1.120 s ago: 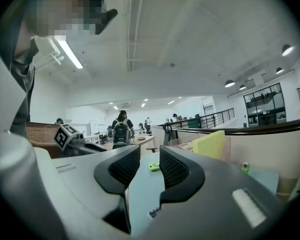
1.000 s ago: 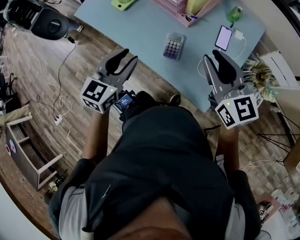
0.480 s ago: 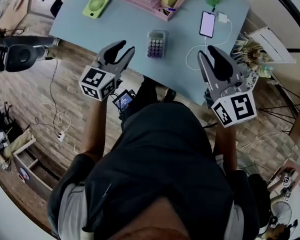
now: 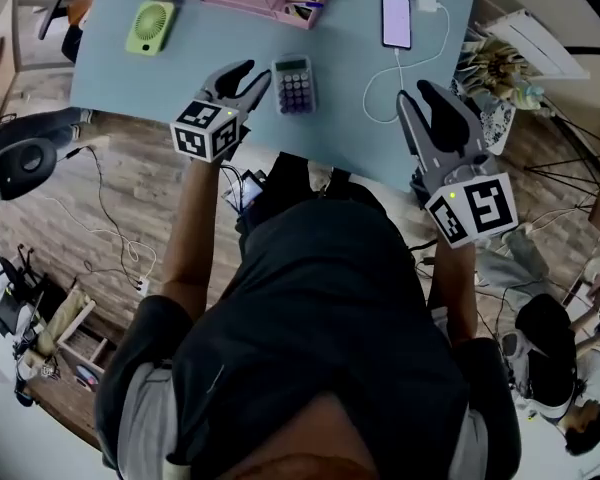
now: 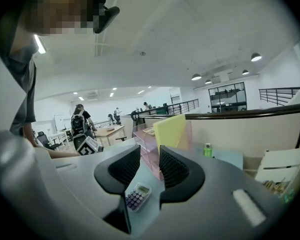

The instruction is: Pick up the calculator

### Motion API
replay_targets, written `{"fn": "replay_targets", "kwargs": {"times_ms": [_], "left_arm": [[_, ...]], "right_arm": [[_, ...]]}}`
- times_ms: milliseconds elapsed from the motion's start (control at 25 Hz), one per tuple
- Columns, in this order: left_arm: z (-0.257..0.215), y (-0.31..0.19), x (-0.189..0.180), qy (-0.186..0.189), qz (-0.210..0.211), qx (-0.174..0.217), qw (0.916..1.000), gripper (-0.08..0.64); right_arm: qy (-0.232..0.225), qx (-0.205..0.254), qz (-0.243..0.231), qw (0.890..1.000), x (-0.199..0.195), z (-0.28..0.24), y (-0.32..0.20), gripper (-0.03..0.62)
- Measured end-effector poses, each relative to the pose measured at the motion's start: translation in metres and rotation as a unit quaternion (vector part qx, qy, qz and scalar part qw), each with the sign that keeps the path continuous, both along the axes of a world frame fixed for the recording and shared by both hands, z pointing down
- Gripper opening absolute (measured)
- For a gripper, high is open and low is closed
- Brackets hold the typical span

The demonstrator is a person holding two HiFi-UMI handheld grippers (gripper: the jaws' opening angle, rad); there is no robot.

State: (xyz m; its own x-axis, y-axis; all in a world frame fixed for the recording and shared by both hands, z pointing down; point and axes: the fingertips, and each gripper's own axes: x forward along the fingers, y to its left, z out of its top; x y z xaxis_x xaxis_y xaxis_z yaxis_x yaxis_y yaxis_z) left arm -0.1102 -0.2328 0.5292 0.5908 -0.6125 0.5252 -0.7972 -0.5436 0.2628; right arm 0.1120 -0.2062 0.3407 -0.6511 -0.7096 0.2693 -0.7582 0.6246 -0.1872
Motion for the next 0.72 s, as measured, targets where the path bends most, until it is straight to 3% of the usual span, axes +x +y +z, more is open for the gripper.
{"fn": "replay_targets", "kwargs": {"times_ms": [480, 720], "left_arm": [[0.094, -0.036, 0.004, -0.004, 0.036, -0.082, 0.996, 0.19], [0.119, -0.039, 0.001, -0.007, 0.055, -0.111, 0.9923, 0.215]], "right_arm": [[0.028, -0.044, 0.036, 0.998, 0.005, 0.036, -0.021, 0.118], [0.037, -0.059, 0.042, 0.997, -0.002, 0.041, -0.02, 0.118]]}}
